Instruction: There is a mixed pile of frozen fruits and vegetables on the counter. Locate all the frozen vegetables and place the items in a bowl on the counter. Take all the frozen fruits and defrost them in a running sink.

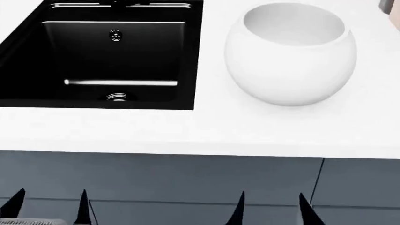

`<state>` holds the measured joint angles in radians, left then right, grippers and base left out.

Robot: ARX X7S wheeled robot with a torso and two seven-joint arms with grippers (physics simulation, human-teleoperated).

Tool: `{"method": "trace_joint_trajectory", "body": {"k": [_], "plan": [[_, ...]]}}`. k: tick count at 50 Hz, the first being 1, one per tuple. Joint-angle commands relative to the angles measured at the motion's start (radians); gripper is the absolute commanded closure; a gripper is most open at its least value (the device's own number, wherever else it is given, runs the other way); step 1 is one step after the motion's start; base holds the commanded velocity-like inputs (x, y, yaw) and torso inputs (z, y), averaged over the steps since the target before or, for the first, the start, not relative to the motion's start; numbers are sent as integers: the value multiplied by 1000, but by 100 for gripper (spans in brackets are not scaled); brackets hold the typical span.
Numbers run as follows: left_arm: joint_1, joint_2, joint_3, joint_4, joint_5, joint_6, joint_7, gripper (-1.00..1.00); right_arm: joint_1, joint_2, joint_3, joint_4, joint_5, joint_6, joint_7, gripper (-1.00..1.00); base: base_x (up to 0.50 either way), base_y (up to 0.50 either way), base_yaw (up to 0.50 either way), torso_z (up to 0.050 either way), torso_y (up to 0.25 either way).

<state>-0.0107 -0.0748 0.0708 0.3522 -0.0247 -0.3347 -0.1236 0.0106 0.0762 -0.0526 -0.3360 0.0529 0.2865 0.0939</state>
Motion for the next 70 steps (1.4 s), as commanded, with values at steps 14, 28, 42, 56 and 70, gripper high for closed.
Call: {"method": "trace_joint_trajectory", "body": {"k": [14,28,42,56,70], "plan": [[-60,-10,-42,421,-59,-398,4,-100,79,51,45,-467,41,499,27,-100,0,0,0,29,0],[-35,-28,-56,444,-94,-401,-8,-100,80,78,30,-502,34,519,46,-100,0,0,0,50,0],[-37,-30,-89,458,-150,-458,-22,-100,108,101,57,-536,37,569,63,-100,0,-200,0,28,0],[-69,-38,-80,425,-160,-474,-47,-100,116,123,45,-538,29,603,76,-100,0,-500,0,0,0],[-65,-67,-119,429,-182,-478,-54,-100,108,162,27,-542,15,565,75,-100,345,-319,0,0,0]]}}
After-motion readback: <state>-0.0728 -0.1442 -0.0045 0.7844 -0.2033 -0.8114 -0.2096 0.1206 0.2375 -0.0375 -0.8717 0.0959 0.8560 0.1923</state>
